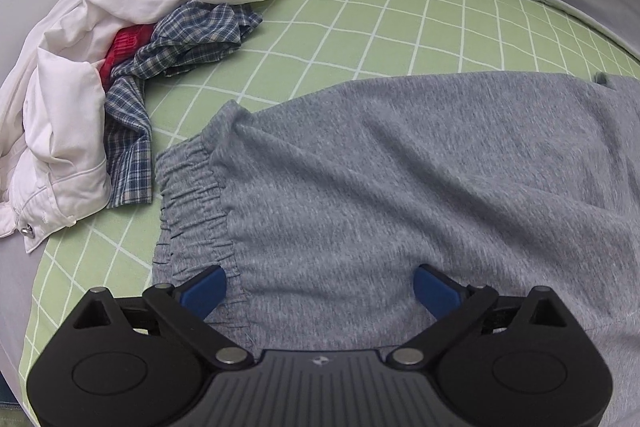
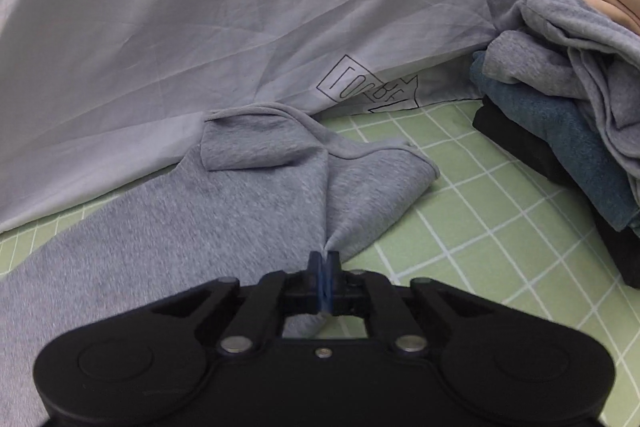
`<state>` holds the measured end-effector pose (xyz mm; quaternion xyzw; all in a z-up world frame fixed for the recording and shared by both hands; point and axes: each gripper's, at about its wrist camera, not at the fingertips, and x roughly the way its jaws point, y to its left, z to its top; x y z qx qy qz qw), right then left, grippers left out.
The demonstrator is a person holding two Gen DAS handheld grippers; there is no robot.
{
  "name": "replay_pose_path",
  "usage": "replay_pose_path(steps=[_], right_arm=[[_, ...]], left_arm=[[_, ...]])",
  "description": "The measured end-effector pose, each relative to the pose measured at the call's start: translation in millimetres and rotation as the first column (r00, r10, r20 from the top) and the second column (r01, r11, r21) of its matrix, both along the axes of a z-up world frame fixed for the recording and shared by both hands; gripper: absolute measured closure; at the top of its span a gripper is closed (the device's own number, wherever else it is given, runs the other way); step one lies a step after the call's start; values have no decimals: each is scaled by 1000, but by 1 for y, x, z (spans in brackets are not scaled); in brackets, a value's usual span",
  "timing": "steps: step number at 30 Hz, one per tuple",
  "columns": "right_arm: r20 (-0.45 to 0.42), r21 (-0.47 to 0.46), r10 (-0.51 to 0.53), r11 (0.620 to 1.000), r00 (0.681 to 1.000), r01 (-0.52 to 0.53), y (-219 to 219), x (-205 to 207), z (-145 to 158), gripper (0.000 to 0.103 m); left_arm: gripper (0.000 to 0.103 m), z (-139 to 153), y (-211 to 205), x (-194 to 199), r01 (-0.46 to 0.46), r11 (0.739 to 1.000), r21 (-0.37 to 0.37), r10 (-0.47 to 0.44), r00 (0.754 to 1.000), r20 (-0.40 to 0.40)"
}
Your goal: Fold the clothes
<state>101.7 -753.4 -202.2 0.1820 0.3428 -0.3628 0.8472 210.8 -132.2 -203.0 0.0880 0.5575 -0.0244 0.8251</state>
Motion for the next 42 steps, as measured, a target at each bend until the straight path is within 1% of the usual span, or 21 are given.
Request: replay_pose_path(steps=[6, 9, 12, 14, 15, 16, 17, 18, 20, 22, 24, 25, 27, 32, 34, 37, 38, 39, 40, 41, 42], right_arm=[[-46, -154, -36, 988, 998, 29, 17, -32, 28, 101], [-65, -171, -113, 980, 992, 100, 15, -75, 43, 101], [-138, -154, -153, 979, 979, 131, 12, -111, 43, 101], [-196, -134, -132, 985, 972, 107, 12, -124, 36, 99], [-200, -149, -127, 984, 971, 98, 14, -127, 36, 96], [-205, -165, -122, 982, 971, 88, 16, -130, 36, 87], [-210, -180, -117, 980, 971, 79, 18, -133, 35, 71], [-214, -195, -112, 978, 970, 70, 20, -136, 35, 64], [-180, -216, -87, 975, 980, 47, 19, -133, 41, 61], [-169, -223, -42, 975, 985, 3, 15, -121, 43, 62], [-191, -237, 16, 970, 982, -62, 8, -102, 40, 64], [-212, -244, 41, 965, 976, -94, 4, -92, 36, 67], [-252, -243, 75, 960, 965, -138, -5, -74, 28, 74], [-293, -217, 123, 957, 948, -191, -27, -46, 17, 72], [-293, -198, 135, 960, 947, -198, -34, -40, 16, 68], [-263, -121, 159, 973, 951, -196, -47, -34, 16, 68], [-253, -96, 167, 976, 953, -196, -51, -32, 15, 71], [-243, -70, 174, 978, 954, -196, -56, -31, 15, 78], [-232, -44, 180, 980, 956, -195, -60, -29, 15, 102], [-220, -25, 173, 983, 960, -183, -64, -26, 16, 102], [-223, -34, 170, 983, 960, -182, -65, -22, 17, 103]], left_arm=[[0, -6, 10, 0, -36, 998, -53, 35, 999, -19], [0, -7, 9, -3, -21, 999, -48, 20, 1000, -11], [0, -8, 8, -3, -21, 999, -48, 21, 1000, -10], [0, -8, 6, -3, -15, 999, -37, 14, 1000, -9], [1, -7, 5, -3, -7, 1000, -28, 7, 1000, -4], [1, -6, 4, -3, -1, 1000, -17, 1, 1000, 1], [1, -4, 5, -2, 4, 1000, -5, -4, 1000, 11], [2, -1, 5, -1, 5, 1000, 7, -5, 1000, 25], [3, 6, 10, 3, -12, 1000, 20, 10, 998, 59], [7, 12, 18, 11, -47, 999, 22, 45, 996, 82], [18, 13, 28, 21, -85, 996, 33, 82, 993, 85], [24, 12, 33, 26, -100, 994, 41, 97, 992, 83], [29, 10, 41, 35, -119, 992, 42, 116, 990, 76], [25, 5, 53, 48, -168, 986, 6, 168, 983, 74], [17, 4, 56, 50, -185, 983, -3, 185, 980, 76], [15, 2, 60, 54, -211, 977, -19, 212, 974, 78], [15, 1, 62, 54, -222, 975, -29, 224, 972, 77], [15, 1, 66, 55, -239, 970, -54, 243, 967, 74], [17, 0, 69, 55, -256, 963, -80, 261, 963, 70], [19, 0, 73, 54, -271, 956, -110, 279, 958, 69], [26, 0, 75, 53, -285, 949, -131, 297, 952, 76]])
